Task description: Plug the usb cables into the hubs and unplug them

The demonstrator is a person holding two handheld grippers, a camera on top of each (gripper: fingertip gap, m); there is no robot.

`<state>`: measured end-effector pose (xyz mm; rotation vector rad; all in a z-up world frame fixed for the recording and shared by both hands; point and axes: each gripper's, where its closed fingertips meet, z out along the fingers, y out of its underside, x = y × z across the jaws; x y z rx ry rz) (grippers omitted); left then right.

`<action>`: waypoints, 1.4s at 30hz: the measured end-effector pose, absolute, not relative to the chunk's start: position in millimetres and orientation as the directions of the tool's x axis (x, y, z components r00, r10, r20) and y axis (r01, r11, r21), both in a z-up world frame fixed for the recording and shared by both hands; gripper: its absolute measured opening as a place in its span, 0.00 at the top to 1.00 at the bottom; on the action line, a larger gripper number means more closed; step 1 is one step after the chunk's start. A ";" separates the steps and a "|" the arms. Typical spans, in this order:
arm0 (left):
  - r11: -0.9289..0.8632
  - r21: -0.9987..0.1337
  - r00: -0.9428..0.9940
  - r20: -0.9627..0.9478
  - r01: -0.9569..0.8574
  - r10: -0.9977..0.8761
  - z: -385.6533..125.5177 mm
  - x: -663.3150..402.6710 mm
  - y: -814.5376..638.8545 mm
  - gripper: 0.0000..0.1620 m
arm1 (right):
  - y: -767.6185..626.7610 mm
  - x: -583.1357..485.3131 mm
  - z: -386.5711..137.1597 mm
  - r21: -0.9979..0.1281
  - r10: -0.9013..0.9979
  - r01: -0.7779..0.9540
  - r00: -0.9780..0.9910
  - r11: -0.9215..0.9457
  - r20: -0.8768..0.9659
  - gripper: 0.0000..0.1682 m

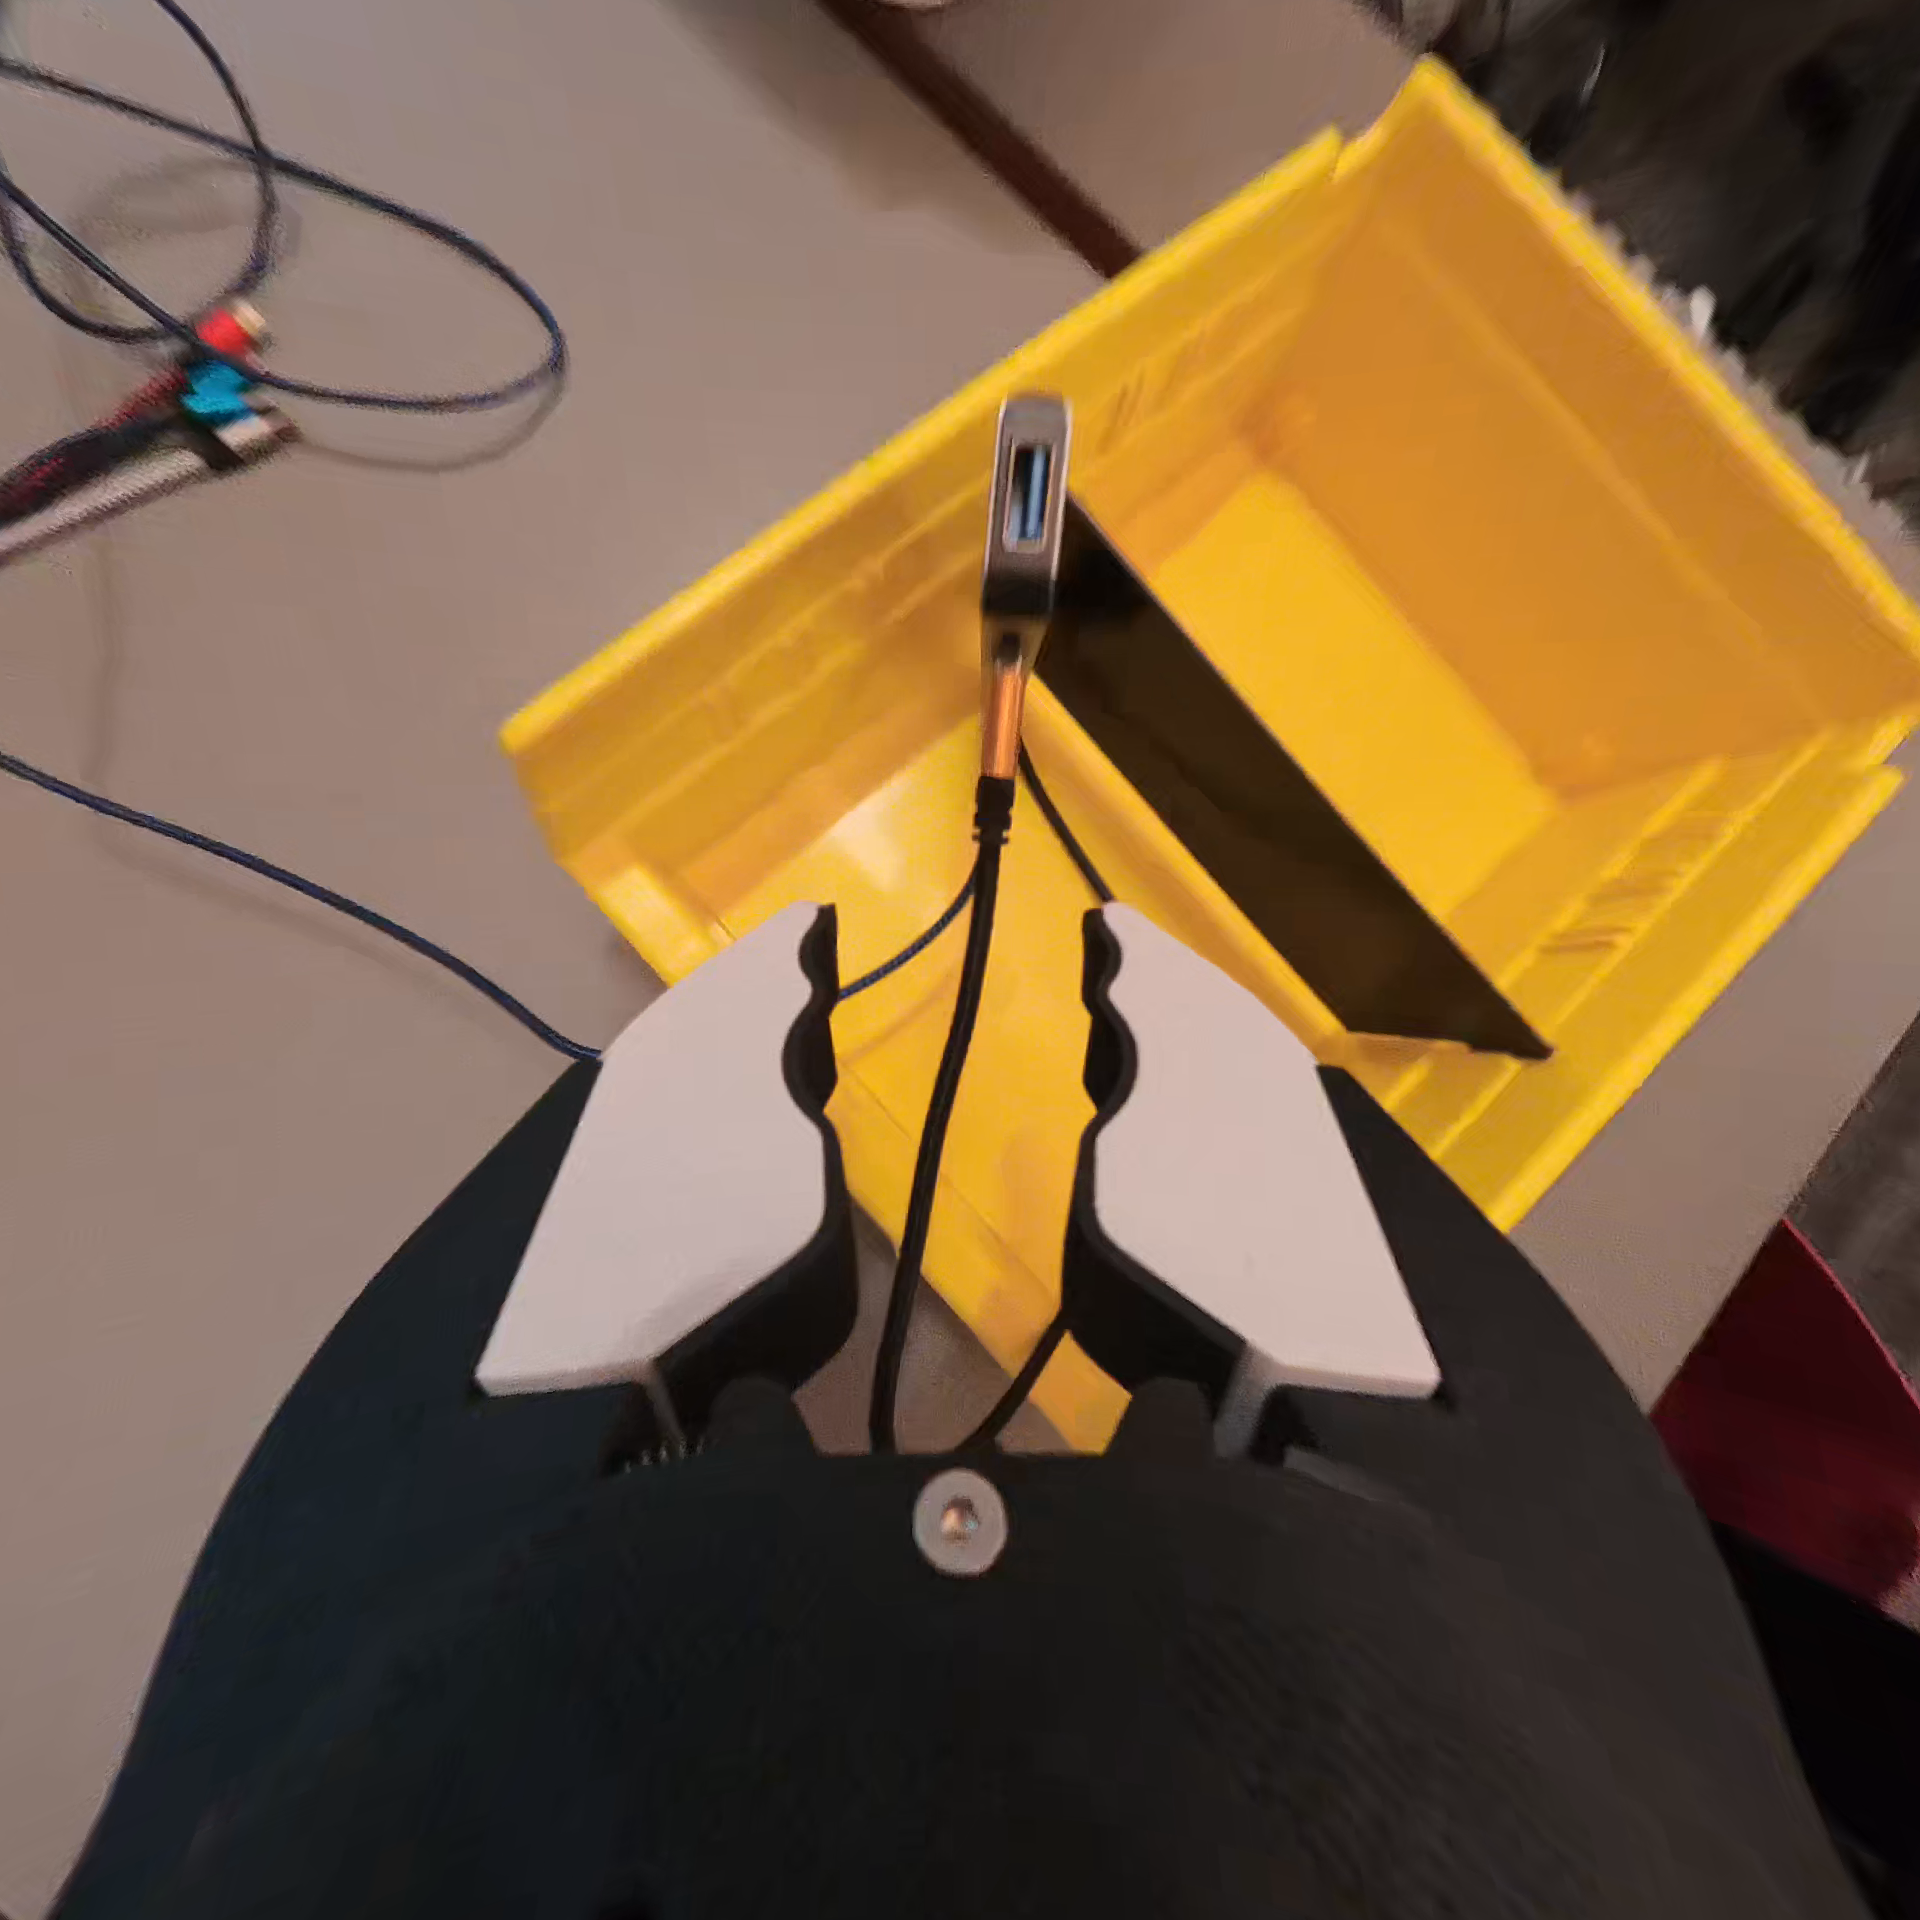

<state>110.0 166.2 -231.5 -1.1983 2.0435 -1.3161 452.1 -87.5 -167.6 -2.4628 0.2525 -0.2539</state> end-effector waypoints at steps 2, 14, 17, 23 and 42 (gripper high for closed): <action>0.172 -0.887 -0.551 0.106 -0.429 -0.828 -233.1 113.6 162.1 0.83 | -84.9 457.8 -184.2 -0.588 -0.243 -0.093 0.953 -0.804 0.180 0.76; 0.189 -0.901 -0.529 0.050 -0.390 -0.847 -238.4 95.2 173.6 0.85 | -17.6 486.5 -125.0 -0.769 -0.319 0.084 0.877 -0.634 0.359 0.77; 0.138 -0.918 -0.500 0.073 -0.372 -0.863 -232.2 96.4 179.9 0.86 | -5.2 484.2 -143.6 -0.761 -0.261 0.084 0.910 -0.643 0.322 0.91; 0.170 -0.907 -0.506 0.054 -0.385 -0.861 -236.2 95.6 177.7 0.86 | -47.8 507.0 -142.6 -0.804 -0.550 -0.204 0.817 -0.559 0.175 0.90; 0.155 -0.883 -0.511 0.107 -0.443 -0.853 -243.0 96.1 177.7 0.86 | -138.2 547.5 -154.8 -0.364 -0.335 -0.062 0.557 -0.929 0.760 0.89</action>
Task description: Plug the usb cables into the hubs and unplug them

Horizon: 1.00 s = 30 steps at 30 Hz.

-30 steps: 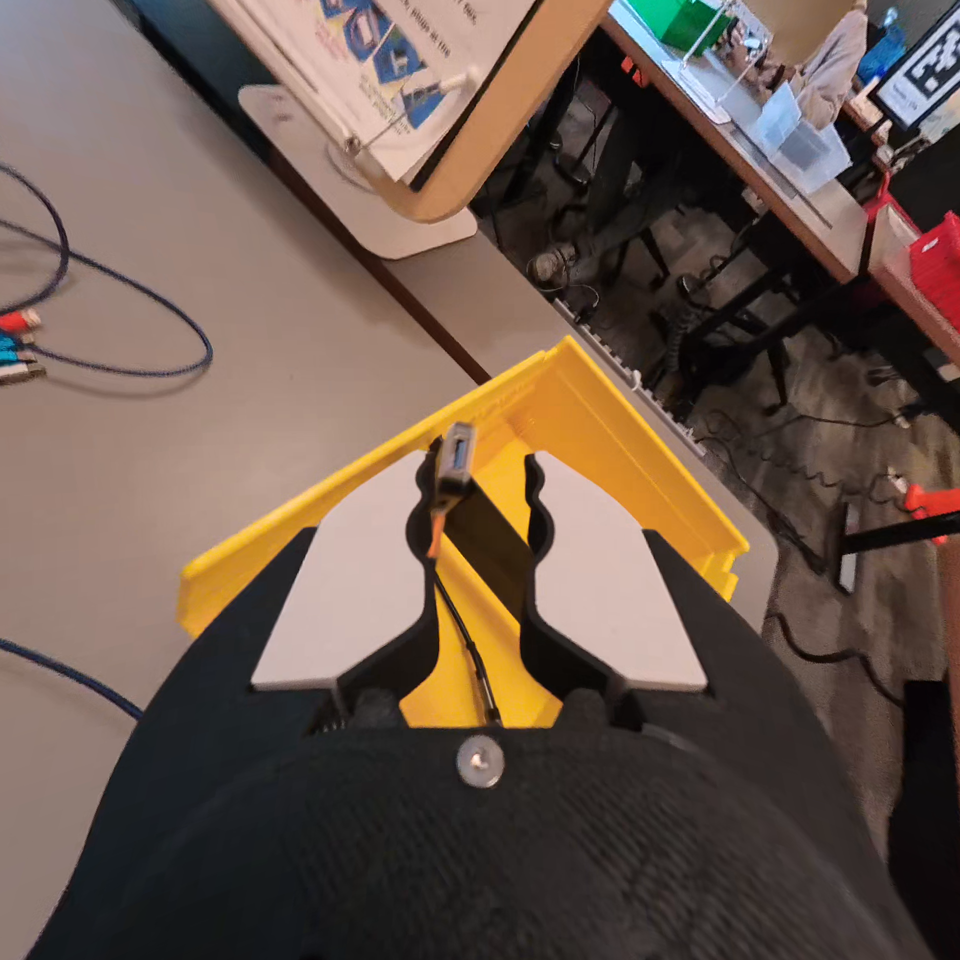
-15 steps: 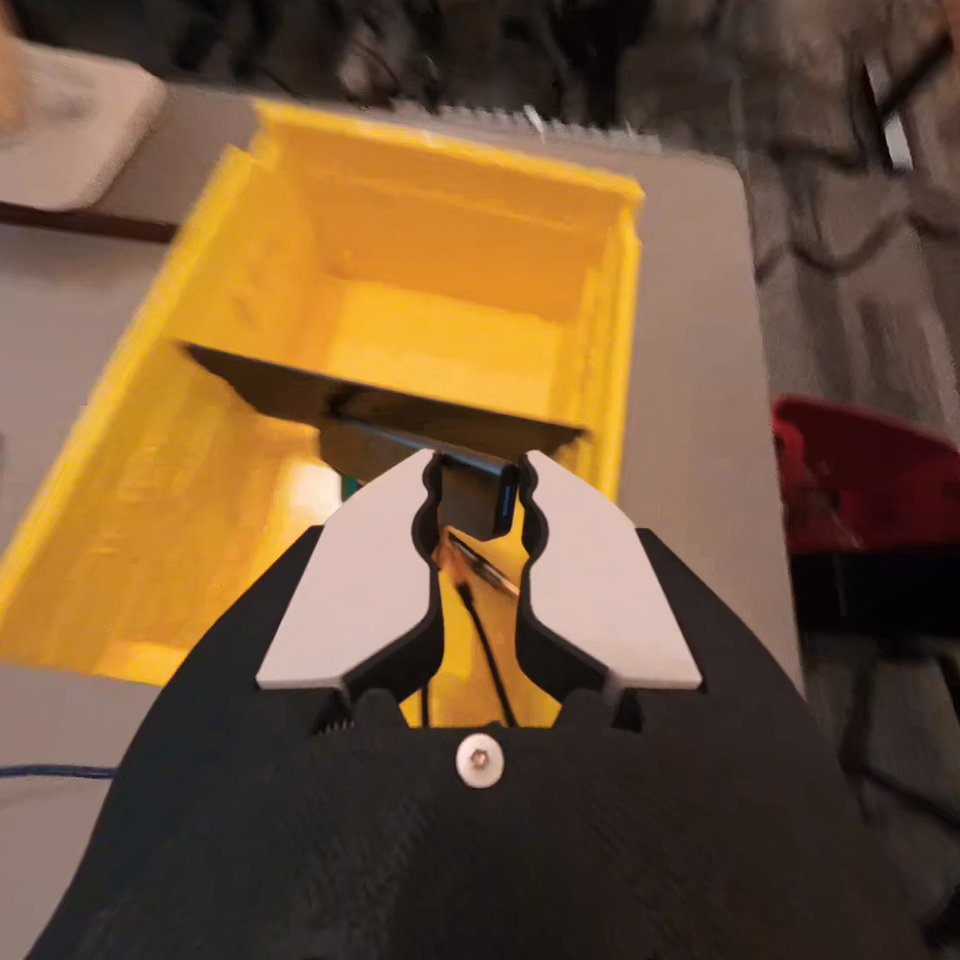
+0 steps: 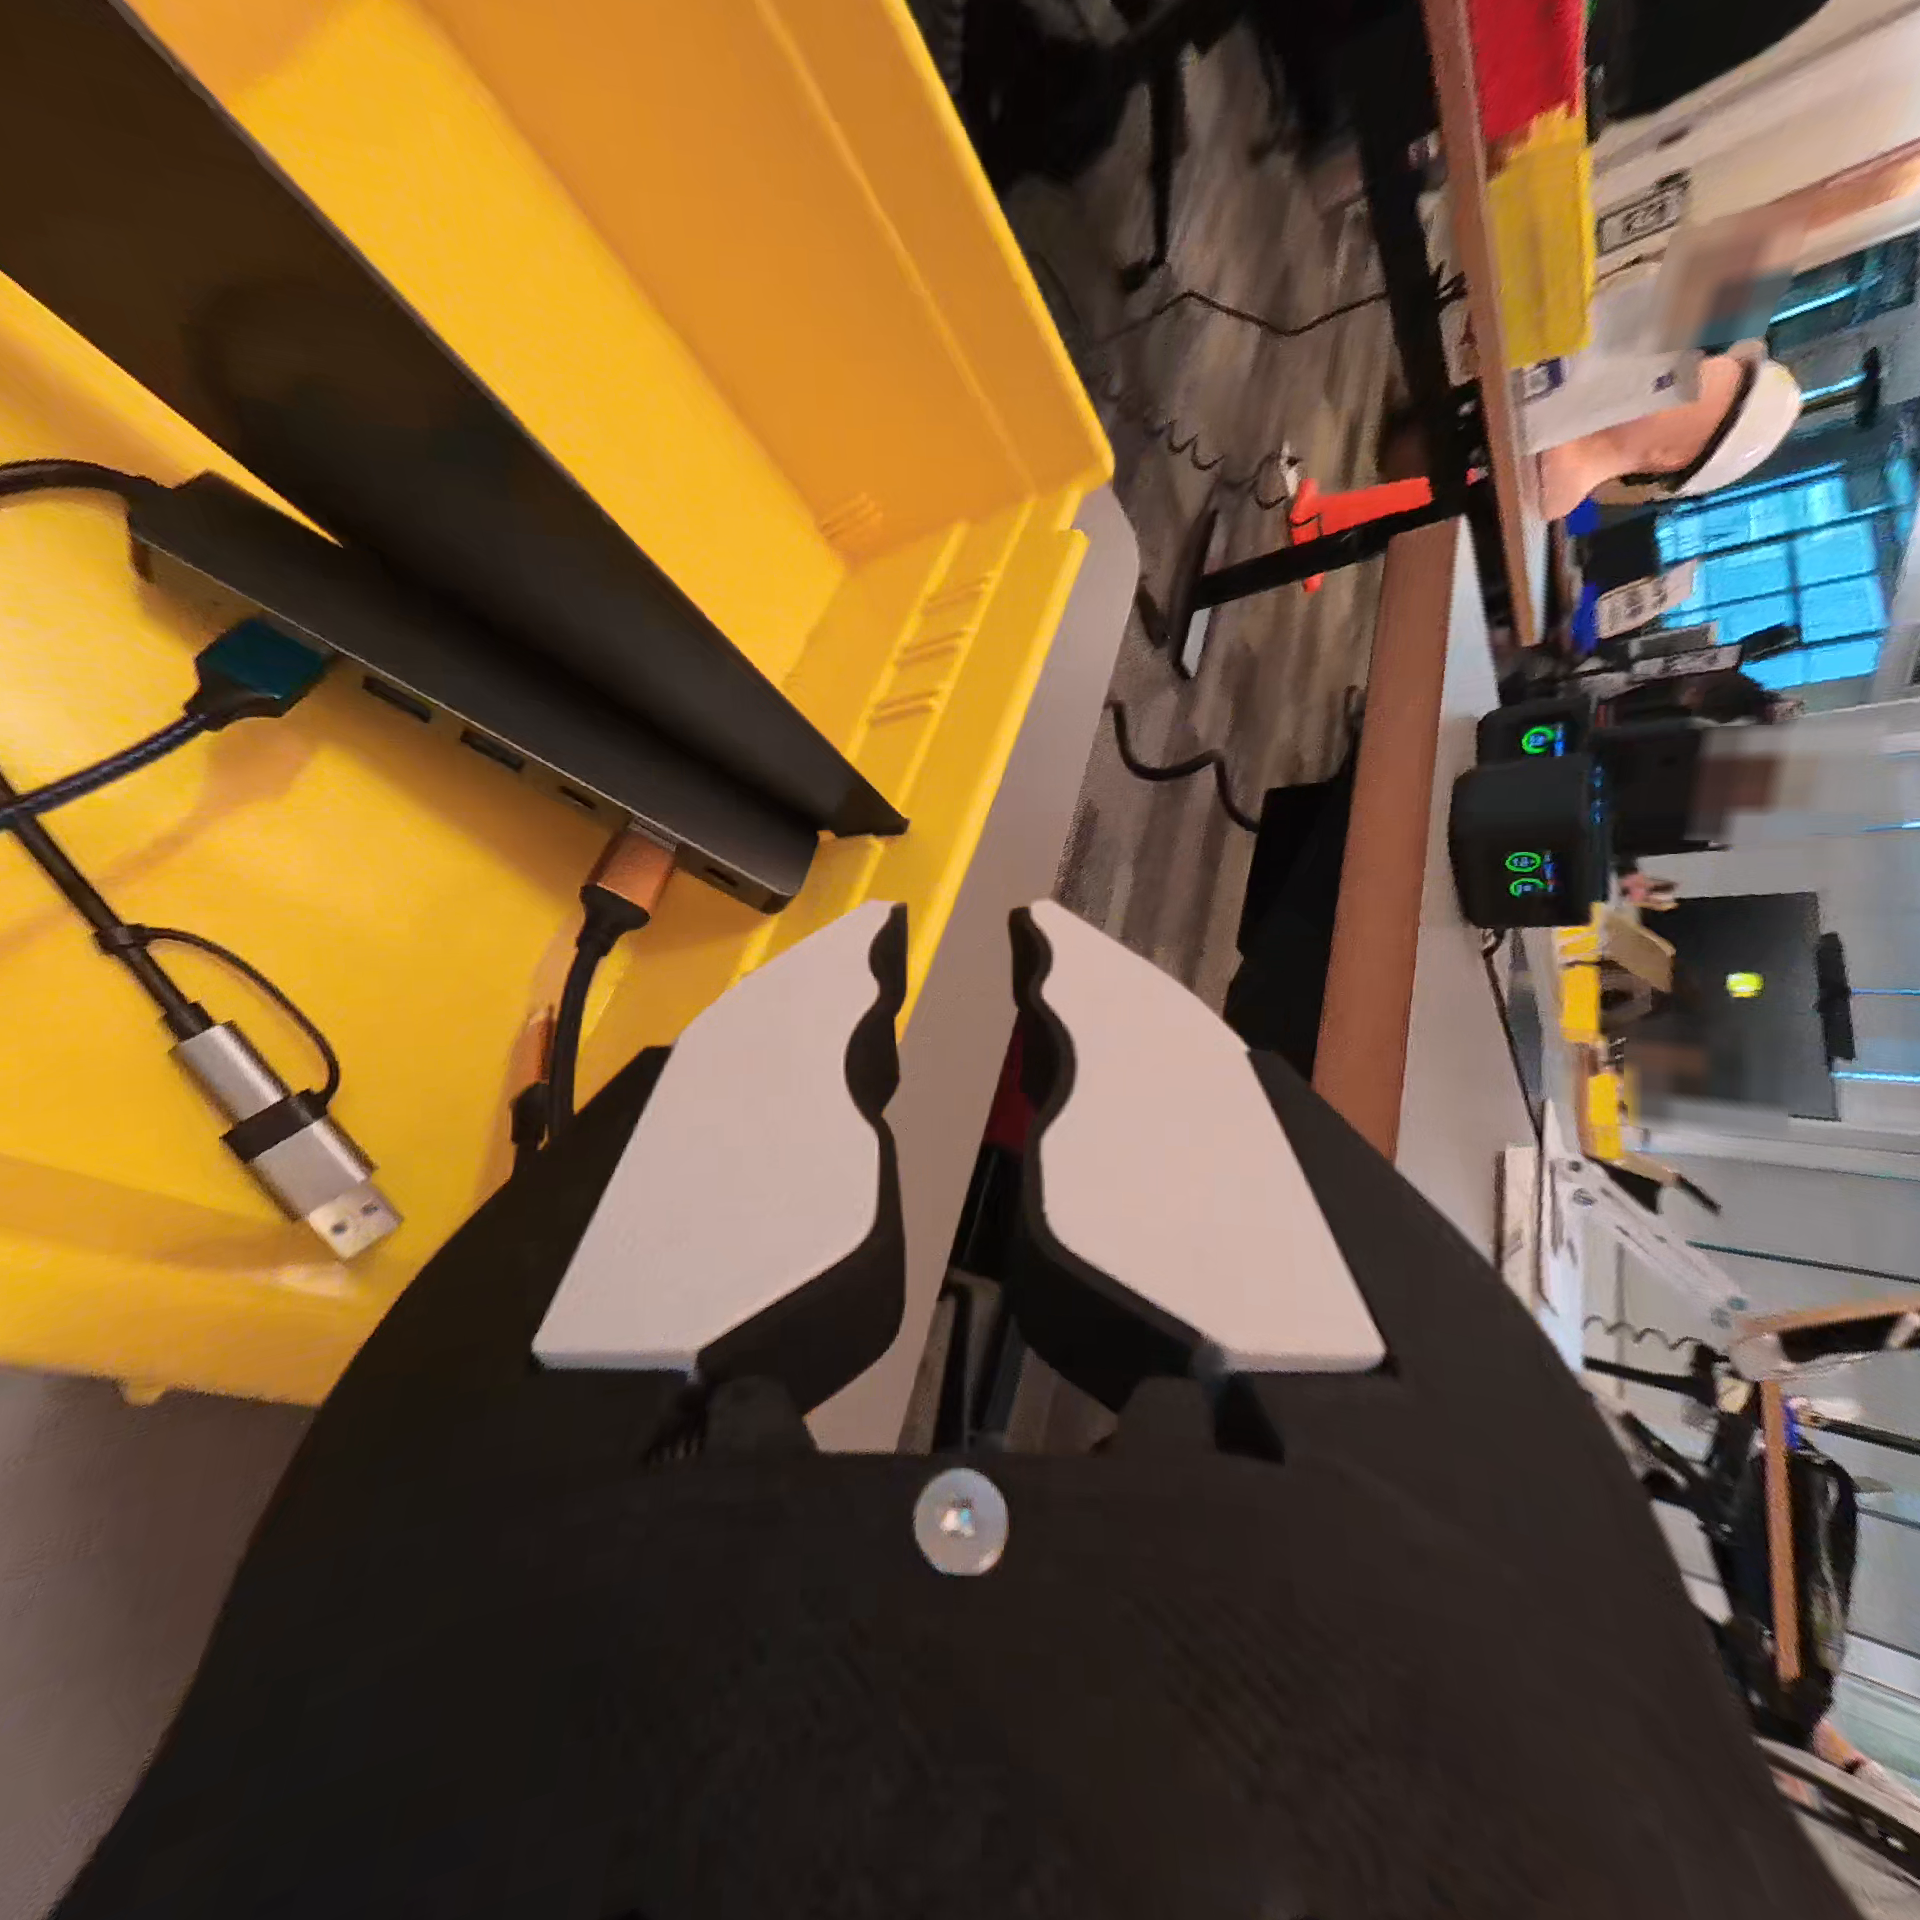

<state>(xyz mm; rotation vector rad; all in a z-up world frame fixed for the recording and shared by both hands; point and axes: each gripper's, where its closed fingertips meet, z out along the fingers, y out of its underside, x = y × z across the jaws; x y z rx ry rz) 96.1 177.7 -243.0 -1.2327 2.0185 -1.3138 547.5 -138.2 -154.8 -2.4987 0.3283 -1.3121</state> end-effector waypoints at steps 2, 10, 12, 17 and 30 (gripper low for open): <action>0.161 -0.883 -0.512 0.099 -0.440 -0.853 -243.1 95.1 177.0 0.86 | -136.3 538.7 -142.7 -0.413 -0.376 -0.083 0.602 -0.907 0.705 0.87; 0.153 -0.876 -0.524 0.125 -0.456 -0.843 -244.6 94.1 175.2 0.86 | -44.3 368.6 -105.9 -0.658 -0.055 0.277 0.898 -0.700 0.436 0.73; 0.144 -0.879 -0.525 0.134 -0.454 -0.841 -243.5 93.9 175.4 0.86 | -12.8 306.0 -129.7 -0.600 0.128 0.399 0.888 -0.693 0.443 0.69; 0.126 -0.885 -0.519 0.143 -0.448 -0.843 -241.4 94.1 176.9 0.86 | 53.0 243.8 -199.7 -0.506 0.187 0.325 0.934 -0.799 0.305 0.56; 0.010 -0.928 -0.527 0.202 -0.372 -0.826 -222.4 88.8 182.8 0.86 | 148.2 246.7 -218.0 -0.488 0.049 0.127 0.984 -0.864 0.169 0.44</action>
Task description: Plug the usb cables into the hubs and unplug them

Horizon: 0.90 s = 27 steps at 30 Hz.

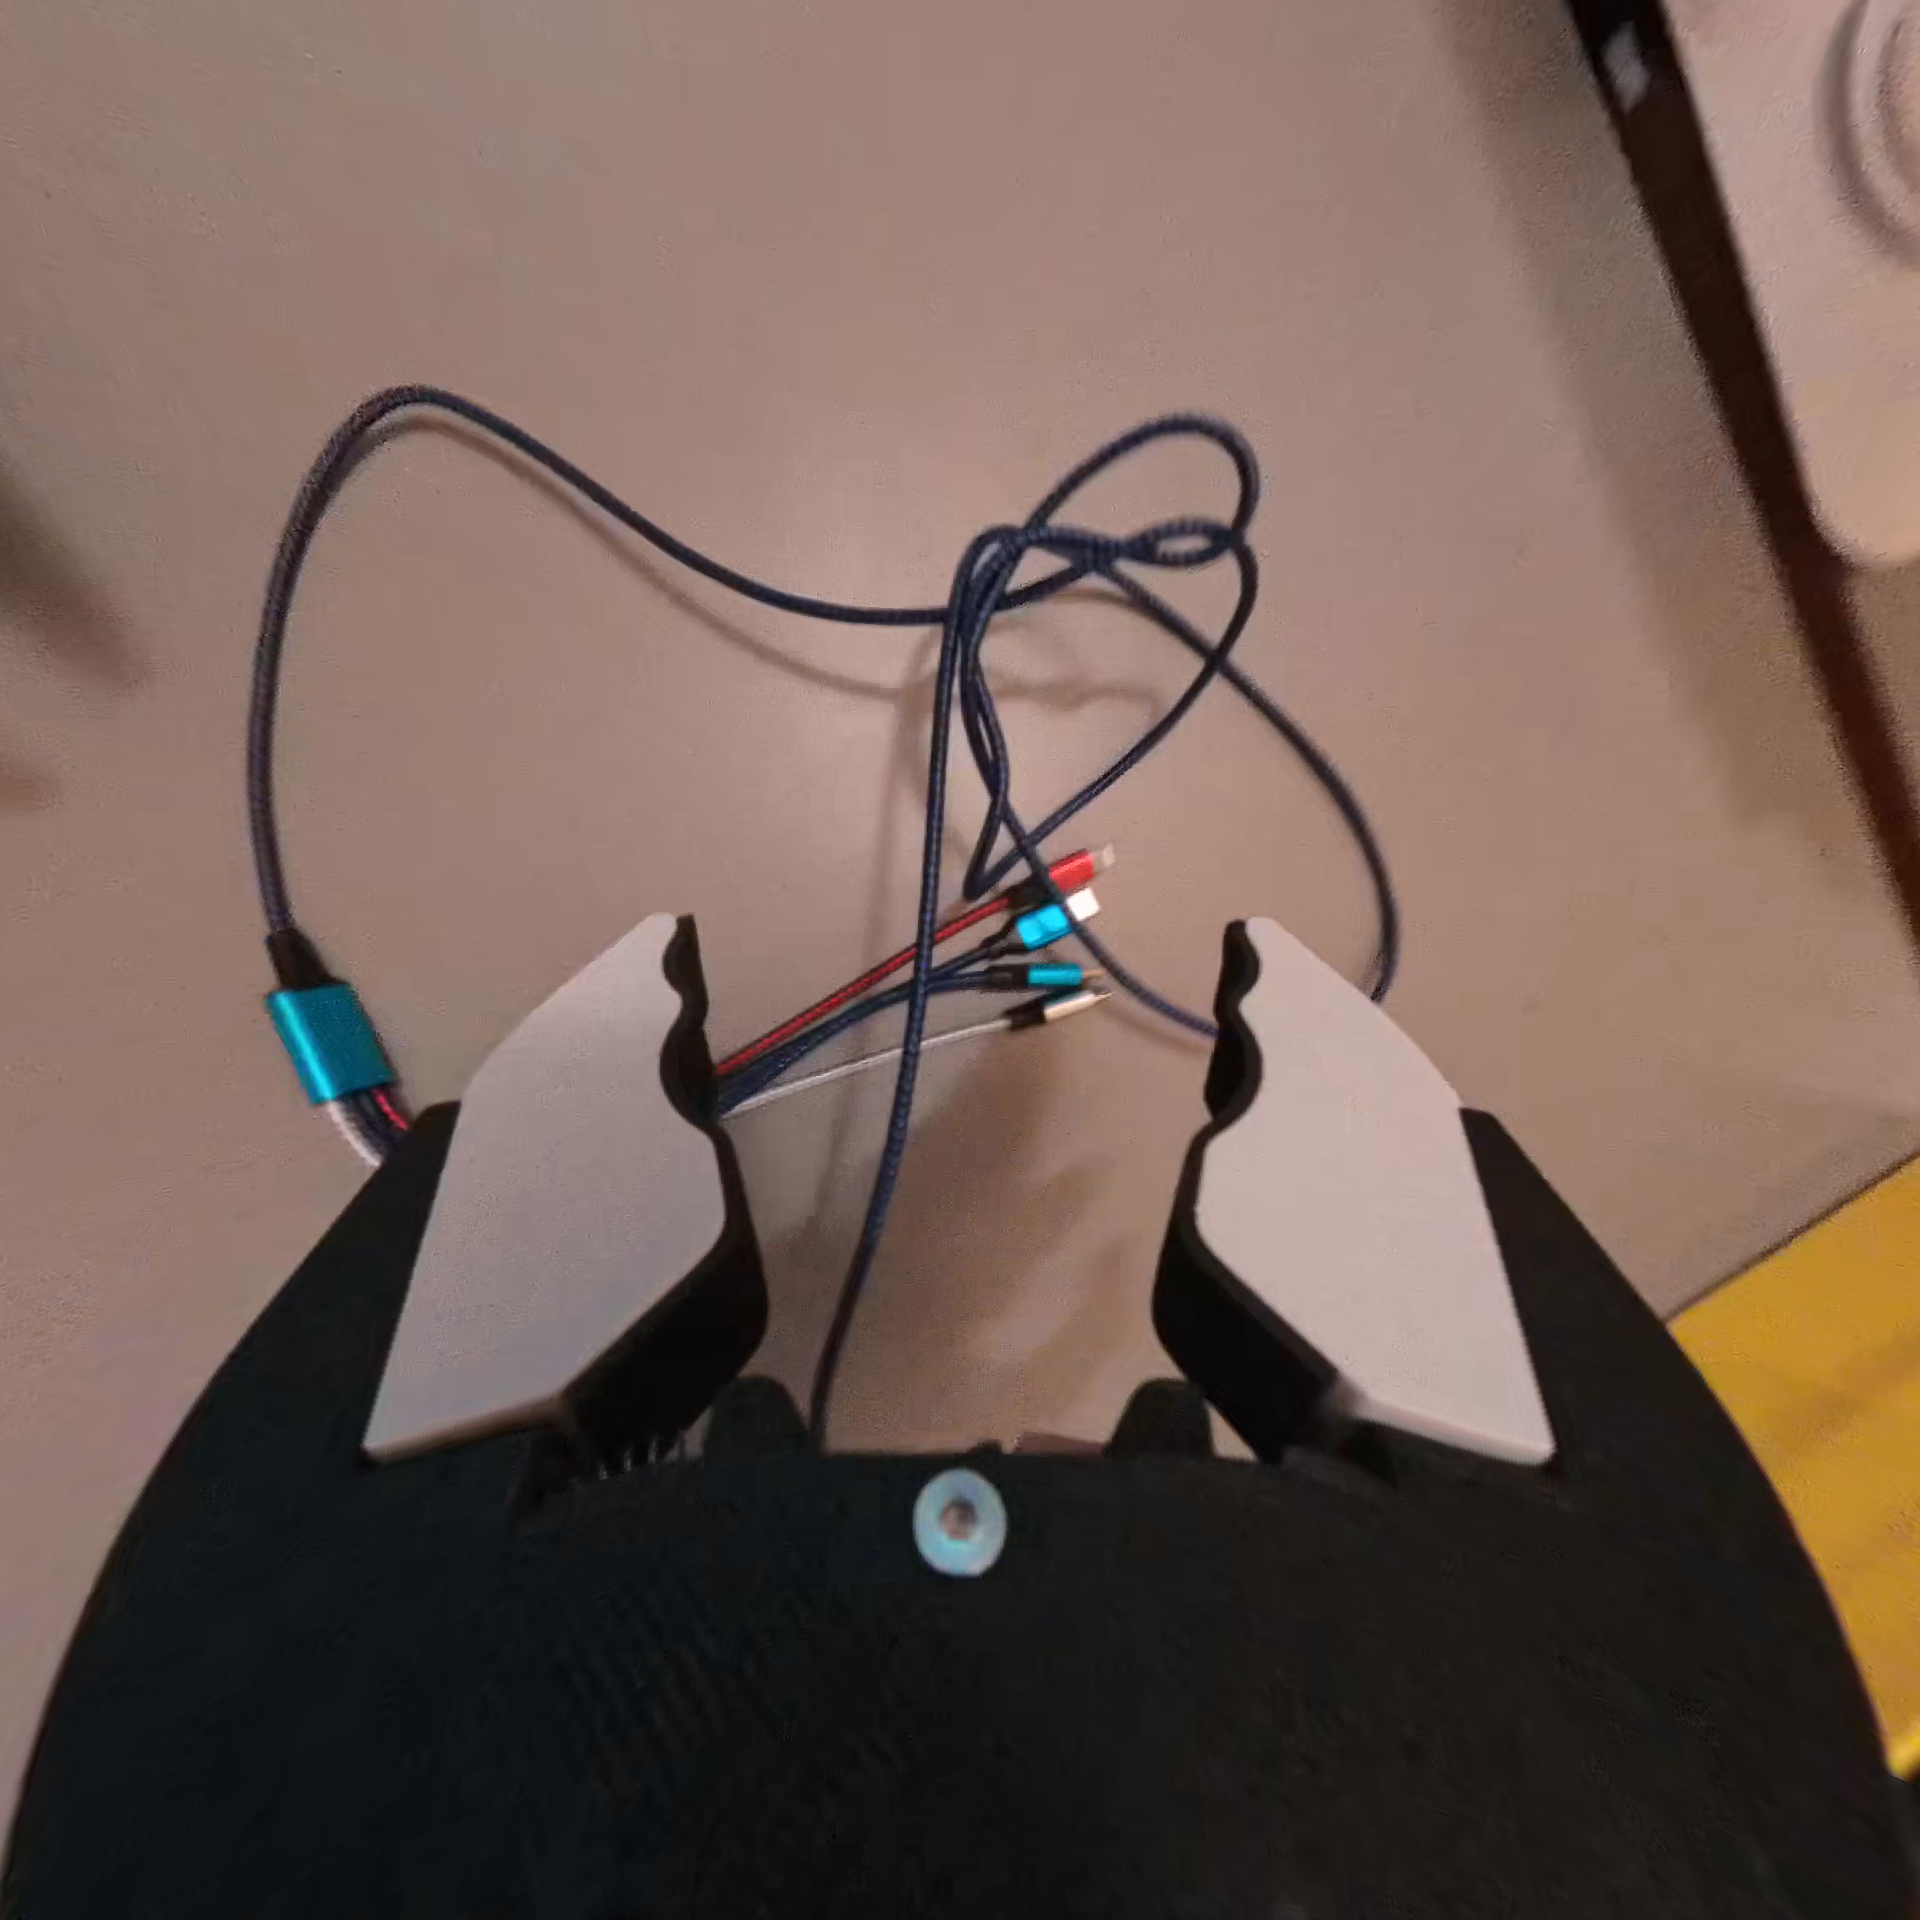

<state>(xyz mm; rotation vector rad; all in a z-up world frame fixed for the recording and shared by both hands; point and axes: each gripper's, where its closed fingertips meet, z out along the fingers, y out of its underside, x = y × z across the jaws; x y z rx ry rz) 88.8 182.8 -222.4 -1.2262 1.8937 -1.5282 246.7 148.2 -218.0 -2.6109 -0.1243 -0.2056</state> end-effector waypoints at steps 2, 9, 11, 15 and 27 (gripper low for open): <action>-0.031 -0.931 -0.530 0.235 -0.365 -0.815 -218.6 88.2 185.4 0.86 | 163.4 252.0 -211.5 -0.434 0.181 0.292 0.943 -0.852 0.279 0.40; -0.148 -0.945 -0.519 0.286 -0.292 -0.805 -202.9 85.2 198.2 0.87 | 226.5 270.5 -232.7 -0.371 0.419 0.480 0.877 -0.795 0.237 0.41; -0.181 -0.946 -0.519 0.300 -0.268 -0.800 -198.2 83.6 201.9 0.87 | 219.8 255.8 -249.2 -0.315 0.542 0.546 0.833 -0.777 0.107 0.51; -0.227 -0.949 -0.528 0.311 -0.219 -0.791 -189.9 79.6 207.1 0.88 | 194.2 243.4 -255.0 -0.202 0.728 0.718 0.684 -0.665 0.035 0.54; -0.284 -0.934 -0.551 0.356 -0.215 -0.755 -185.5 78.0 209.5 0.89 | 90.6 226.3 -241.8 0.060 0.909 0.911 0.412 -0.409 -0.066 0.57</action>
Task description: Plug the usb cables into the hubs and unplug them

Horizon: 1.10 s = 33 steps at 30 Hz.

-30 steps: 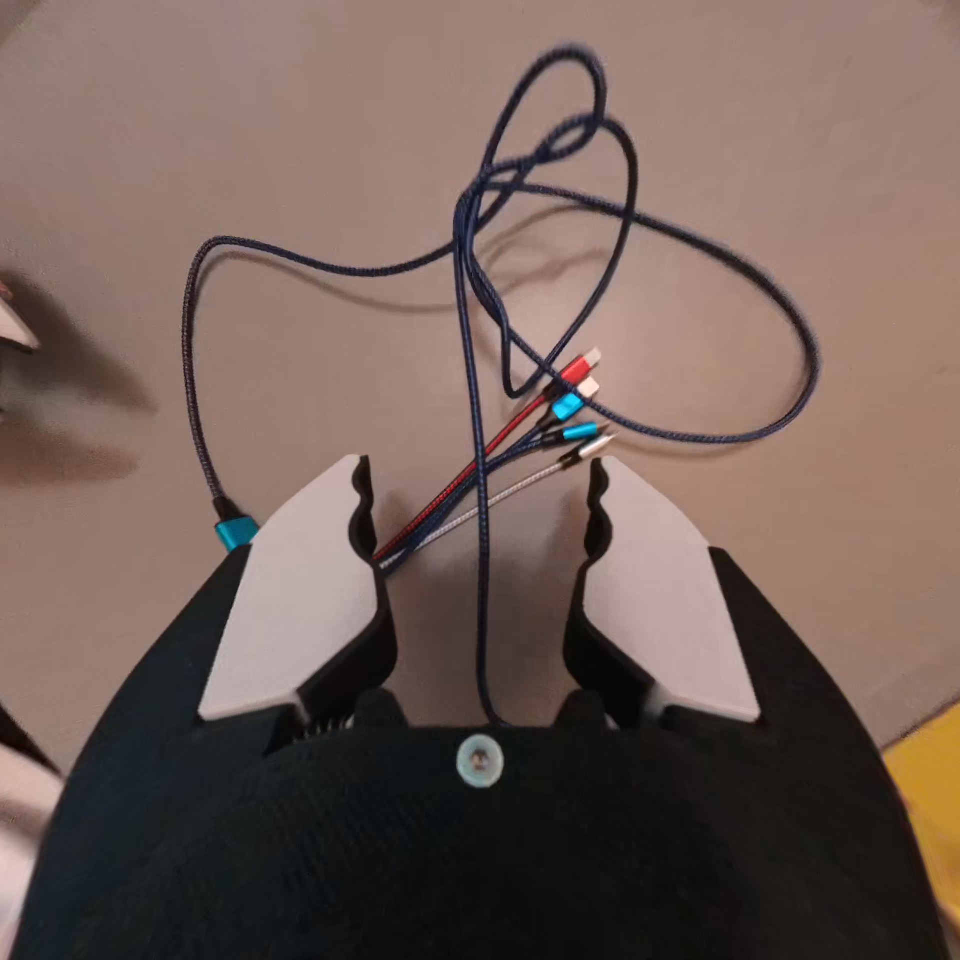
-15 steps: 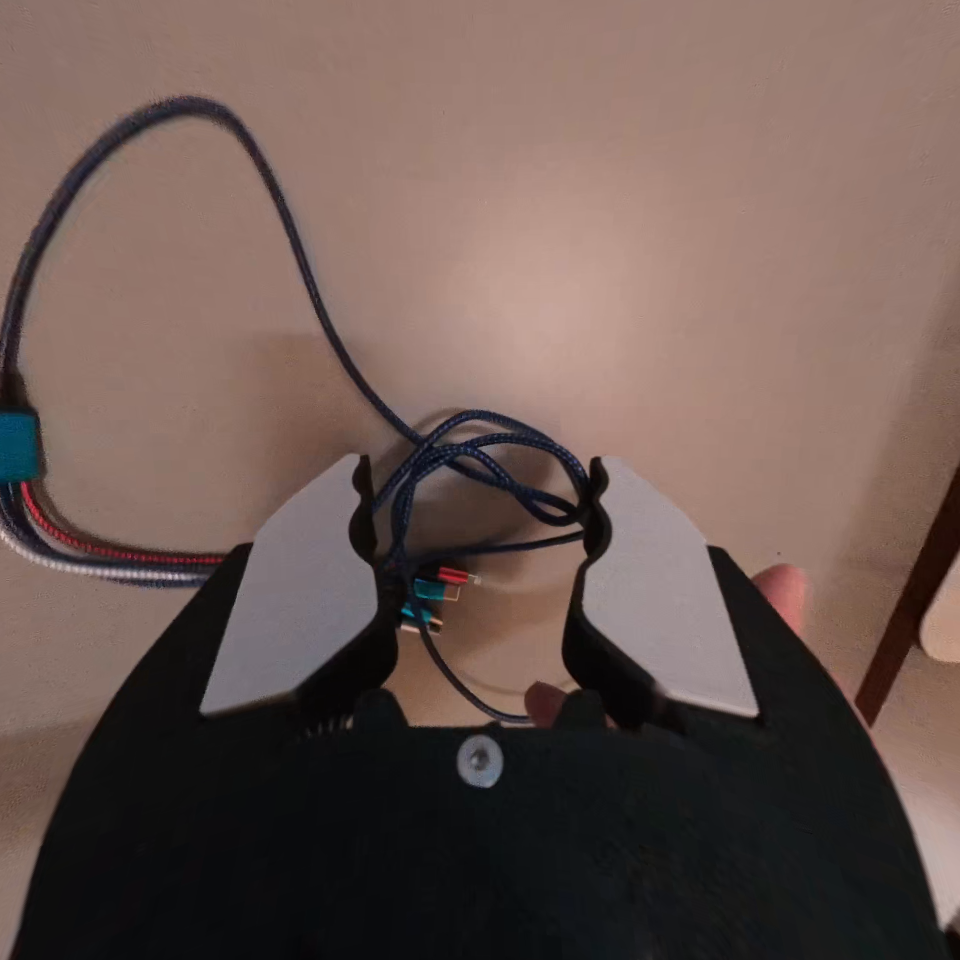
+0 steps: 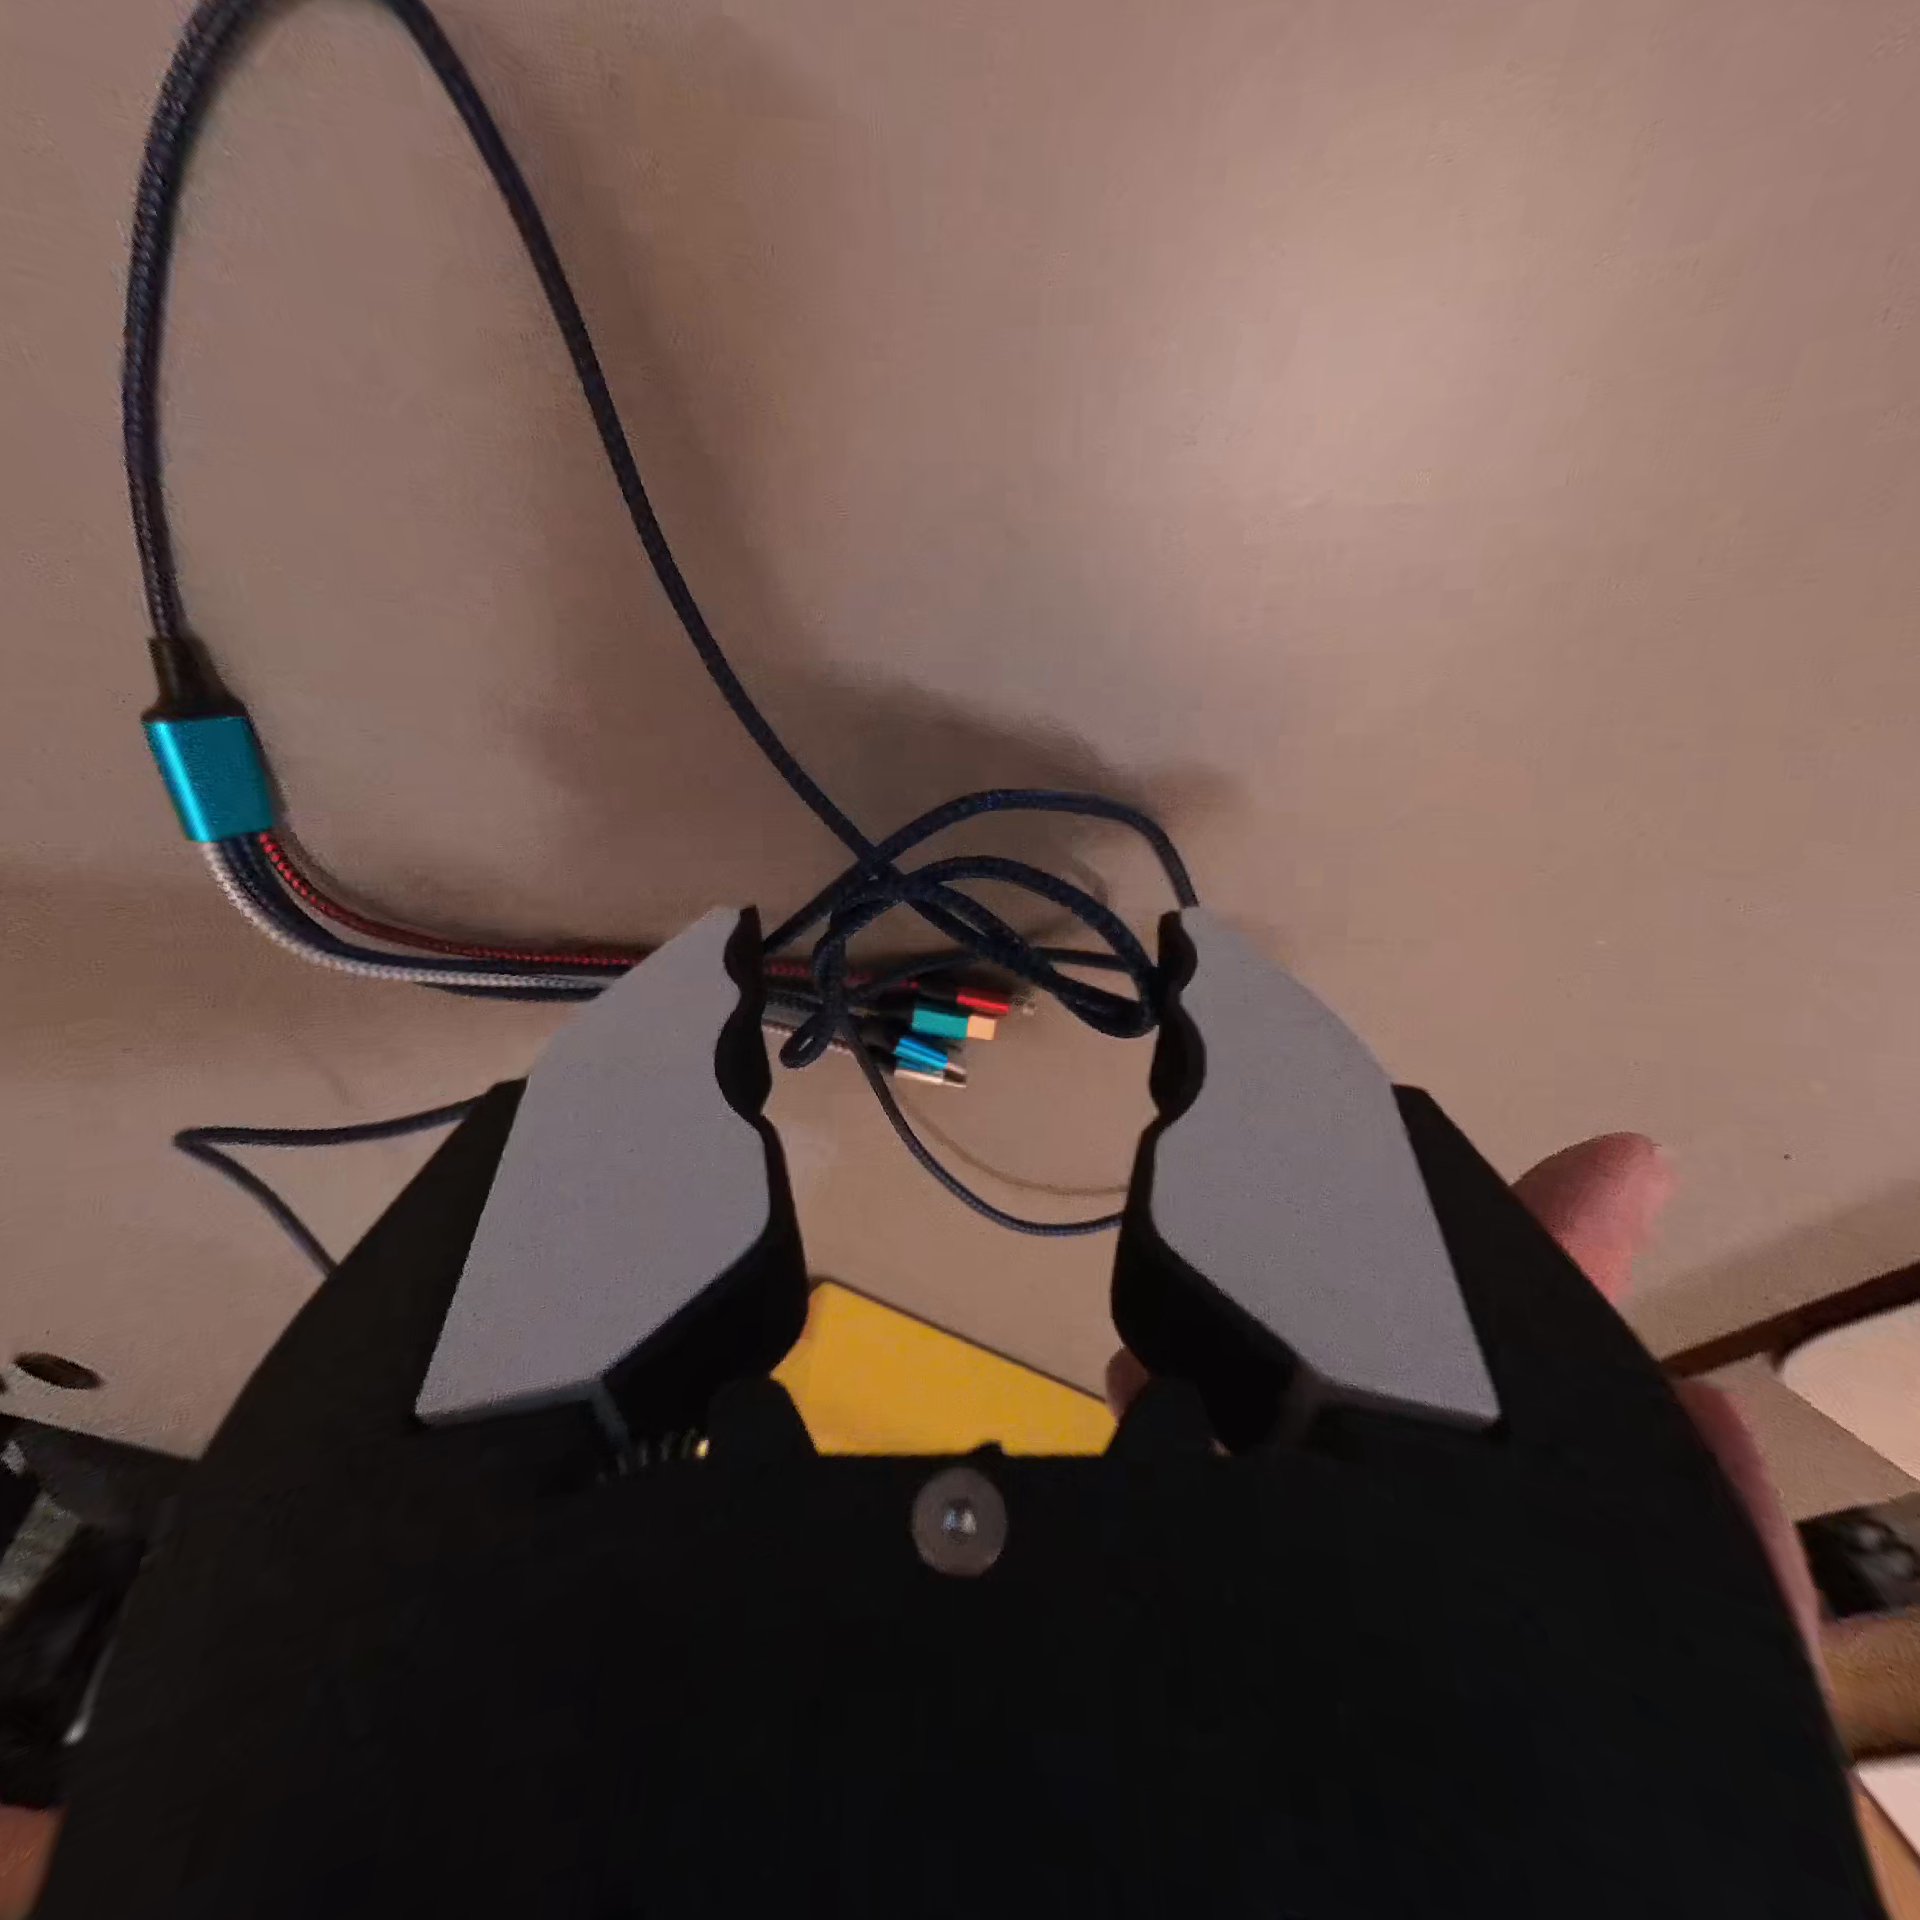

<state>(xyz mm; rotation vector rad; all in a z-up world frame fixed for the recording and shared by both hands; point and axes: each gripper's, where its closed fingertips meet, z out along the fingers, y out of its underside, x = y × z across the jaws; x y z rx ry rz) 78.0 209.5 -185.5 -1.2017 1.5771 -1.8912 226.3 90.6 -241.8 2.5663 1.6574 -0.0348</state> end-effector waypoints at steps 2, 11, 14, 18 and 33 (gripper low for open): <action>-0.274 -0.936 -0.551 0.351 -0.220 -0.757 -186.4 78.3 208.3 0.89 | 78.2 232.0 -241.2 0.127 0.943 0.937 0.331 -0.325 -0.034 0.58; -0.230 -0.950 -0.540 0.311 -0.213 -0.782 -188.4 78.1 204.3 0.88 | 46.9 250.8 -227.5 -0.048 0.248 0.261 0.950 -0.964 0.191 0.47; -0.229 -0.945 -0.547 0.322 -0.232 -0.773 -190.1 78.5 200.9 0.89 | 64.3 222.4 -205.8 -0.448 -0.205 -0.226 0.974 -0.865 -0.097 0.52; -0.227 -0.941 -0.565 0.333 -0.252 -0.755 -191.5 79.2 194.4 0.89 | 62.3 236.1 -200.0 -0.563 -0.446 -0.400 0.893 -0.724 -0.060 0.40; -0.333 -0.929 -0.612 0.359 -0.161 -0.705 -174.6 69.4 202.1 0.90 | 17.4 289.3 -281.4 -0.336 -0.694 -0.638 0.717 -0.693 0.069 0.37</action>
